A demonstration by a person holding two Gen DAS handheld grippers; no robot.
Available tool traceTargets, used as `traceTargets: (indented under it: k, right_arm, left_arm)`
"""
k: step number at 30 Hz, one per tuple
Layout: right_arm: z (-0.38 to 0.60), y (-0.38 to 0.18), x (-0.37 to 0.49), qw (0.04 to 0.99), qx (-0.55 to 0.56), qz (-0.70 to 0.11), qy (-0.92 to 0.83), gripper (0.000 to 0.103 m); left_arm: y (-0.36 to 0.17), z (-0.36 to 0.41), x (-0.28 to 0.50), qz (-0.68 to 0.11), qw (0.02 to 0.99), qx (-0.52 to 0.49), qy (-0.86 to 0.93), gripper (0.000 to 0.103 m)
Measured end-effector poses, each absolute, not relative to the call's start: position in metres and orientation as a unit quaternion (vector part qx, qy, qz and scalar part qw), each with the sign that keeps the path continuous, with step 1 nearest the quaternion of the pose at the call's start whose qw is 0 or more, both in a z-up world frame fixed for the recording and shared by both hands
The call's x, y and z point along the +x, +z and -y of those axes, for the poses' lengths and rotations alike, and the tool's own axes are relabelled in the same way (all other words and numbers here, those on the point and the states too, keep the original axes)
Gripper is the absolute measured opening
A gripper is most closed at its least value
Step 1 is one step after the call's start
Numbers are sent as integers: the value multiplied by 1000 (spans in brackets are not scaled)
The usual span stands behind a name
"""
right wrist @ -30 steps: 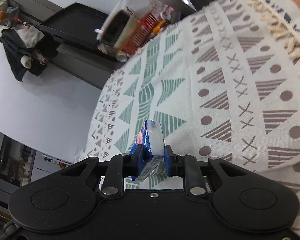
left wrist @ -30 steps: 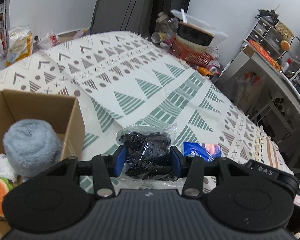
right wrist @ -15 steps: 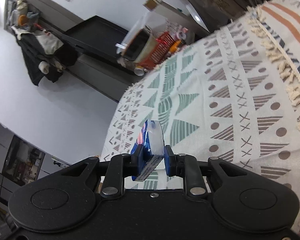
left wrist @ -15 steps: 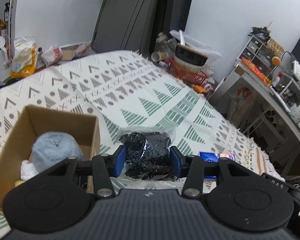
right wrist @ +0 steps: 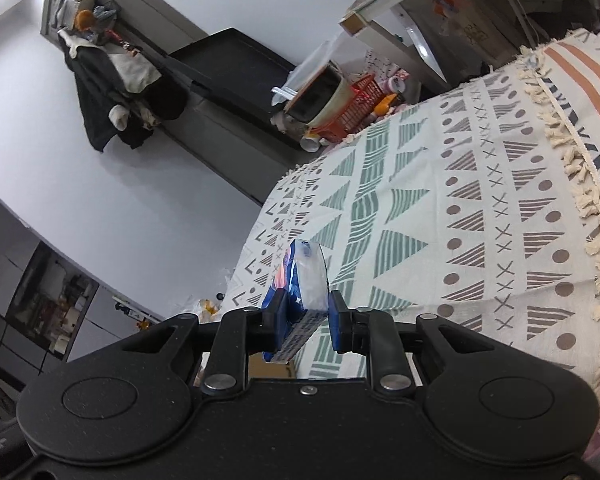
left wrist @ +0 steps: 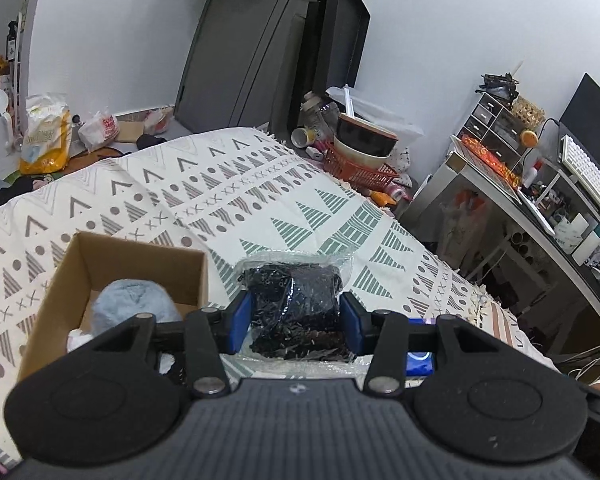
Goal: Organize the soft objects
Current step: 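Carry the black bag and tissue pack into the box and open both tools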
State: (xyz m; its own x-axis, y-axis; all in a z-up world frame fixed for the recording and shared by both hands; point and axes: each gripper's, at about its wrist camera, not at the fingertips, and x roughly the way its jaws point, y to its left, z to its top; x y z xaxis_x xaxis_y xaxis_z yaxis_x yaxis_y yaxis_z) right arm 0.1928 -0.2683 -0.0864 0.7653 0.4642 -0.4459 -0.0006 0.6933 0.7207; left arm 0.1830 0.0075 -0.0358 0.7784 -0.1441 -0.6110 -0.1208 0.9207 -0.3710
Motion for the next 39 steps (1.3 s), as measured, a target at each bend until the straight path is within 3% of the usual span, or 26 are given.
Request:
traceTargets:
  k: [22,39]
  right_arm:
    - [191,-48,184,879,307,-314,186,21]
    - [126,-60,192,869,273,-355,209,18]
  left_arm:
    - [-47,-66,162,-322,909,-264,10,47]
    - [-71,-130,162,-333,882,-329,57,47]
